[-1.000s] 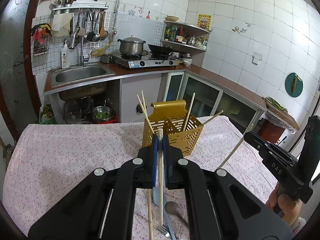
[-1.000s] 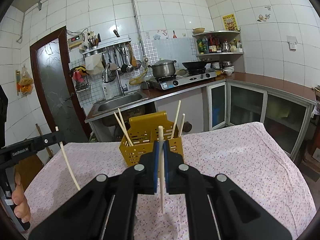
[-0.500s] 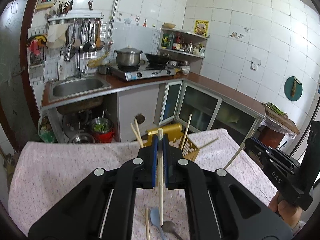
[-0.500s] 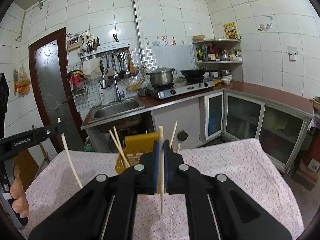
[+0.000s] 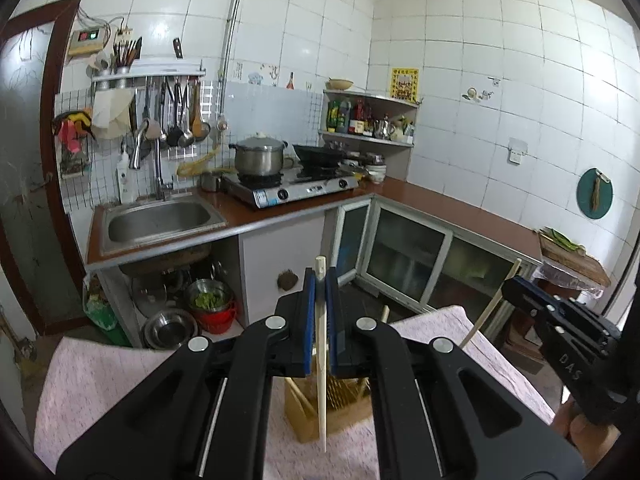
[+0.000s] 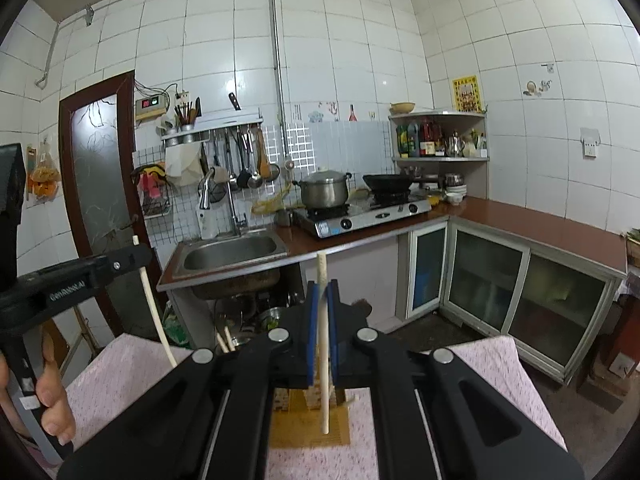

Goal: Organize utensils
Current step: 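Lower both held chopsticks into the yellow holder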

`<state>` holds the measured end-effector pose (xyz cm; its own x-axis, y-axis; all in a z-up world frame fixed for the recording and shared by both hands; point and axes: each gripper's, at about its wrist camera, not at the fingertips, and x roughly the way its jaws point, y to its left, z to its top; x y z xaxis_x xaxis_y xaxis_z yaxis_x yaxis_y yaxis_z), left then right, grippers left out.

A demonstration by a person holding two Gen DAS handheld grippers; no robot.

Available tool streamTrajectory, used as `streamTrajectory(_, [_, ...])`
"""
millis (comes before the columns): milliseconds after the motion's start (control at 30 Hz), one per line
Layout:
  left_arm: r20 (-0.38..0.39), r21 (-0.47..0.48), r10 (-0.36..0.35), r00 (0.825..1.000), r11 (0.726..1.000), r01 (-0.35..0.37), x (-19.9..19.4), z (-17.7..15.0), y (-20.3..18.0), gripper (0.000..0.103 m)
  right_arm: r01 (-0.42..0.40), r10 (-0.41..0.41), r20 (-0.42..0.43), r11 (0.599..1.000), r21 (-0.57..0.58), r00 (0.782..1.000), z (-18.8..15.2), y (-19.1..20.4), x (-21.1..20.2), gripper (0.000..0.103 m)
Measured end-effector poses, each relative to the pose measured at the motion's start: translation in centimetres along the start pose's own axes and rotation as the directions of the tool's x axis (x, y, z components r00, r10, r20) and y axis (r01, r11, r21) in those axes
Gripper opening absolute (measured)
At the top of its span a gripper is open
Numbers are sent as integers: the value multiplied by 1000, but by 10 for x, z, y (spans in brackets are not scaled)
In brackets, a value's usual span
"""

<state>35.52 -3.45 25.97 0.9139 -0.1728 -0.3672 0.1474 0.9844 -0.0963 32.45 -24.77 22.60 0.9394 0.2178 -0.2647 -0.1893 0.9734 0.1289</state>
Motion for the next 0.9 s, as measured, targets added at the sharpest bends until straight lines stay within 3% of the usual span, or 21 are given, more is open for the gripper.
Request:
streamTrajectory(233, [50,-15,3,999,1000,-2,40,5,1,4,-3,3,9,1000,-5,1000,8,-1,32,5])
streamTrajectory(433, [42,12,11,999,1000,-11,84,-34,-1,4,4,-4,-29,1000,-5,1000,-18,-11,64,5])
streamTrajectory(600, [-8,3,1,1000,1000,-1,108,-69,6,4,-4,4,-80,1000,-4,997,-45,-15,82,5])
streamTrajectory(900, [-79,-31,12,997,999,-14,119,-124,22,4,-8,4,-153,1000,-26,988,-95,-10,91,5])
